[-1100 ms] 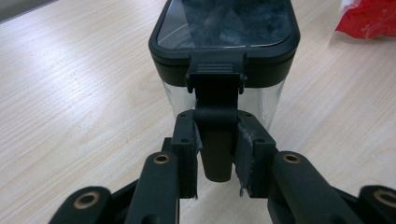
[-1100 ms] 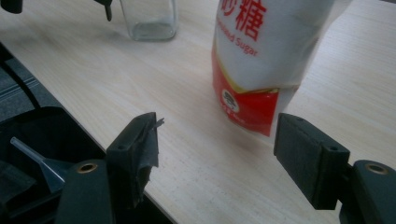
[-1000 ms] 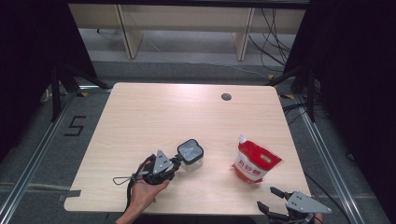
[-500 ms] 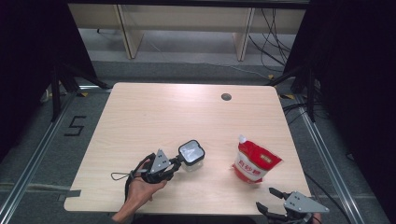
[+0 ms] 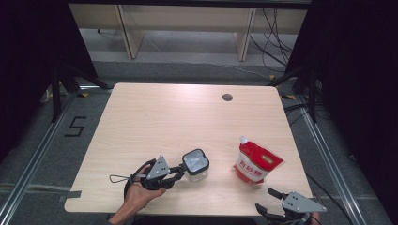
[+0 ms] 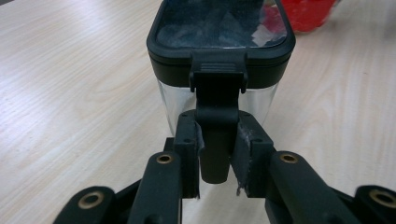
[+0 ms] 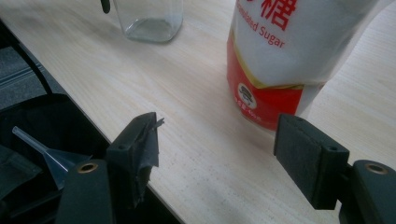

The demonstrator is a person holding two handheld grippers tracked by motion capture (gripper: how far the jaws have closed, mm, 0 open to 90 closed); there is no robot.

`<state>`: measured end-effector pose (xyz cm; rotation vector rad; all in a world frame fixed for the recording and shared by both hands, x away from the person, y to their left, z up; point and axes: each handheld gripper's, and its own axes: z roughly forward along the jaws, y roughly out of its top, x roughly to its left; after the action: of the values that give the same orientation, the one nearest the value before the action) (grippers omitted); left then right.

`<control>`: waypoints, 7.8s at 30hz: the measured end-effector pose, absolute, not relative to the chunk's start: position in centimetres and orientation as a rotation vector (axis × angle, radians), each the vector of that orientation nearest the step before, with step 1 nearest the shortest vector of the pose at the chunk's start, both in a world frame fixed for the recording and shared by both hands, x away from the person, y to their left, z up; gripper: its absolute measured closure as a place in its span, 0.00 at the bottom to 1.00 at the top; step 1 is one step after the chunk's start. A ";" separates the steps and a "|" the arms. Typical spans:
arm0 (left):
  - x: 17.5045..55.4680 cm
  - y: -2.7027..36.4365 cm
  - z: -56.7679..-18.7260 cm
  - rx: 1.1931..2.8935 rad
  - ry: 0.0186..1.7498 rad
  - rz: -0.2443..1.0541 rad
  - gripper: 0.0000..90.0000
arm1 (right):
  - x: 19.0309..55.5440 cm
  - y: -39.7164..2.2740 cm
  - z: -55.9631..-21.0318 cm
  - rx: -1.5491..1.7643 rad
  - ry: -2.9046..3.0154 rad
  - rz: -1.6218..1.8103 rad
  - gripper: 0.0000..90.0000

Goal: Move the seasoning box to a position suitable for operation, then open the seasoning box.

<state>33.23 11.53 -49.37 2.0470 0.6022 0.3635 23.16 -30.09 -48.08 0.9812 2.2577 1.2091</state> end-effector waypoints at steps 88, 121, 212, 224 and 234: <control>32.9 10.6 -45.3 1.976 0.581 0.319 0.99 | 28.1 -20.6 -48.1 0.753 2.310 1.297 0.87; 33.0 11.0 -45.8 1.935 0.611 0.297 0.99 | 29.3 -18.1 -47.4 0.652 2.335 1.314 0.99; 33.3 11.2 -50.5 2.091 0.505 0.305 0.82 | 30.6 -11.2 -42.2 0.493 2.292 1.484 0.99; 32.5 13.3 -49.8 2.069 0.568 0.300 0.49 | 30.2 -15.9 -43.1 0.568 2.249 1.511 0.88; 31.0 14.2 -50.0 2.058 0.652 0.284 0.32 | 28.9 -20.8 -45.3 0.657 2.251 1.482 0.79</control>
<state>31.02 14.24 -49.98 2.0582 0.6520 0.2835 28.89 -20.77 -45.33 0.6569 2.2512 1.4821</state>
